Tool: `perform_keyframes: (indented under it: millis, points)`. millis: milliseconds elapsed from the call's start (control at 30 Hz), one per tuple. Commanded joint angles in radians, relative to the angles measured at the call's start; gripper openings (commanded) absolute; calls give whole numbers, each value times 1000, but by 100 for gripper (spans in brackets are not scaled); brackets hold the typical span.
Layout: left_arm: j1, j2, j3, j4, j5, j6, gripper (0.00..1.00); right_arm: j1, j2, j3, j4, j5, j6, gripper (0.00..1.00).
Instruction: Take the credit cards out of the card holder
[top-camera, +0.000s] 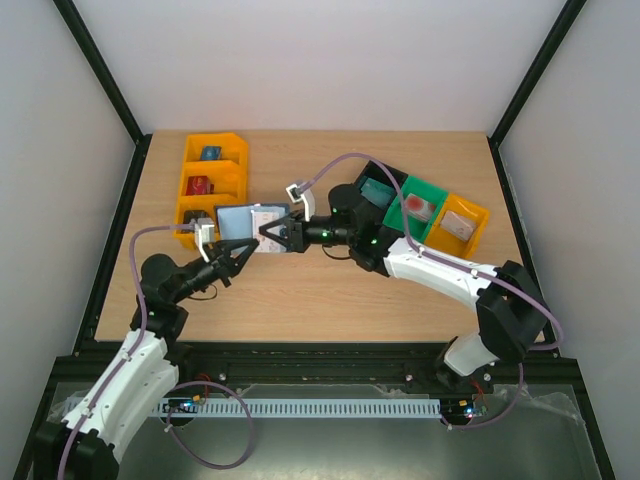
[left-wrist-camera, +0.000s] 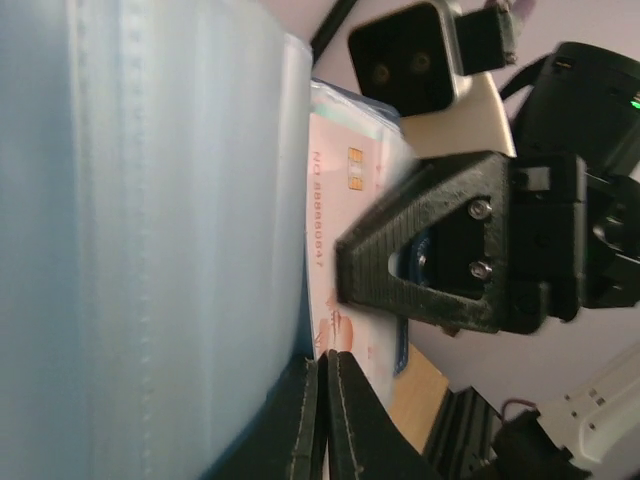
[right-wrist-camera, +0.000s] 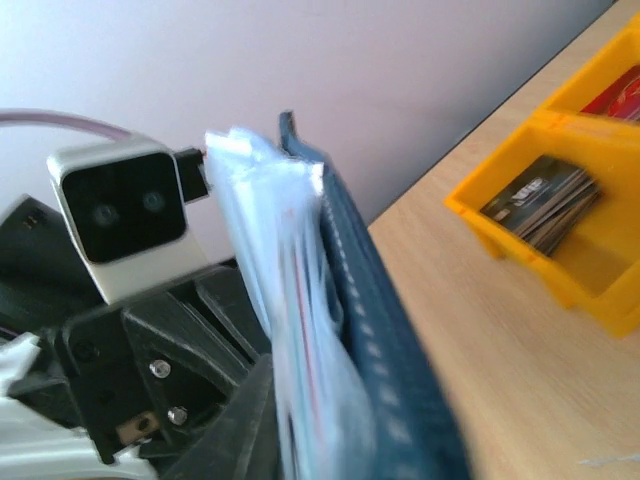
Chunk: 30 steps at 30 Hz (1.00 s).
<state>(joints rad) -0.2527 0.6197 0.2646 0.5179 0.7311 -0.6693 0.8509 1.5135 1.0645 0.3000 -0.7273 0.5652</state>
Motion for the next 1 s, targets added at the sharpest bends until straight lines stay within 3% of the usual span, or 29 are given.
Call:
perform_keyframes:
  millis: [0,67,133,233,400,633,833,967]
  points:
    - [-18,-14,26,-20,106,-1,2,-20,-39,-52,215,-85,40,20]
    - [-5,-21,25,-53,51,-9,2,-42,-67,-92,206,-88,31,28]
    - [6,-19,19,-66,12,-25,2,-55,-86,-125,186,-90,14,29]
    - [10,-20,8,-57,4,-40,2,-66,-91,-150,157,-103,-1,17]
    - [24,-22,17,-99,-26,-26,2,-111,-110,-202,144,-116,6,17]
    - [59,-23,21,-126,-55,-15,2,-164,-129,-220,71,-152,-40,2]
    - [73,-28,41,-148,-61,2,2,-219,-117,-256,12,-145,-67,2]
    - [79,-44,76,-118,-73,18,2,-189,18,-205,-180,-149,-130,2]
